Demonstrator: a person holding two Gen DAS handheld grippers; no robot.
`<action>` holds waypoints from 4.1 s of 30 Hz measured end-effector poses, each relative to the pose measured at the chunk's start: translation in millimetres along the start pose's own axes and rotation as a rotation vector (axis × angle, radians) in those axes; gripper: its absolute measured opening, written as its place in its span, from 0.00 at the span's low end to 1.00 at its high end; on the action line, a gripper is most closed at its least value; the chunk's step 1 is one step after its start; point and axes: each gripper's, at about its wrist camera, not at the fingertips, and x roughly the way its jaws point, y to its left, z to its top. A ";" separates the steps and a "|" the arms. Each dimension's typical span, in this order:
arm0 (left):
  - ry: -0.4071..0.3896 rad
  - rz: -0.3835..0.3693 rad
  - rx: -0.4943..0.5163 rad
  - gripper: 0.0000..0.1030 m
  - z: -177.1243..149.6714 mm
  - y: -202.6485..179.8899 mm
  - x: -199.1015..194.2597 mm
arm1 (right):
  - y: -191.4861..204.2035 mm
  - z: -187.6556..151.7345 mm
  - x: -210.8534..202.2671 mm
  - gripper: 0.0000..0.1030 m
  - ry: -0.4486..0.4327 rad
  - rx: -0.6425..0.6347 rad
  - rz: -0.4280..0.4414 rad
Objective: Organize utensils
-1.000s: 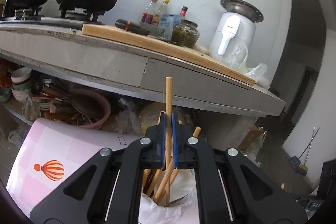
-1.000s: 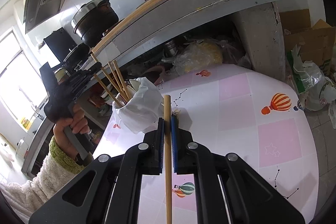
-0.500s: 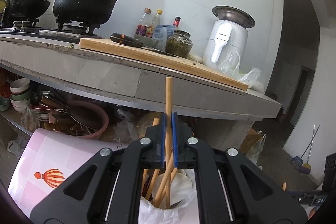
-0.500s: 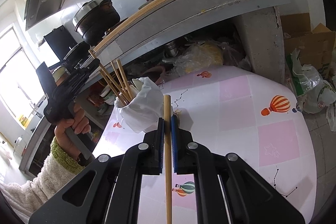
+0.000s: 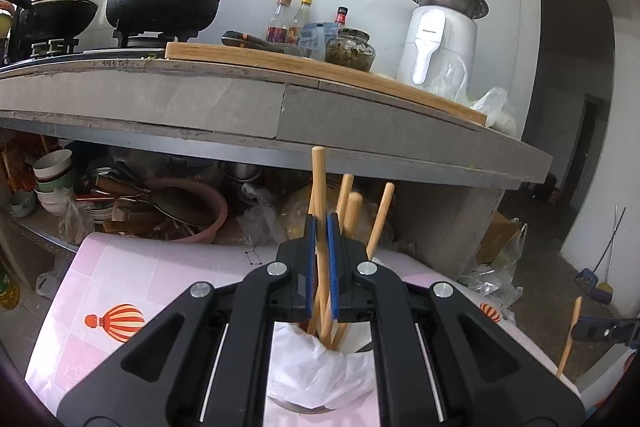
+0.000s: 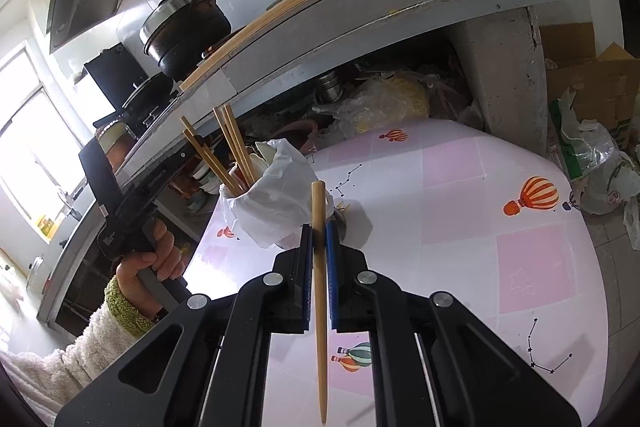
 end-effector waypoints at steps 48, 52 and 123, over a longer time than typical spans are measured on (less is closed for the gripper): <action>0.221 0.205 -0.137 0.81 -98.0 95.0 -137.9 | 128.4 147.8 49.2 0.07 -0.258 -0.292 -0.006; 0.239 0.211 -0.158 0.81 -107.8 104.1 -141.2 | 125.2 136.6 77.5 0.07 -0.213 -0.303 -0.033; 0.284 0.440 0.106 0.92 -107.3 2.3 -218.3 | 119.4 -124.9 -36.2 0.94 -0.040 -0.233 -0.418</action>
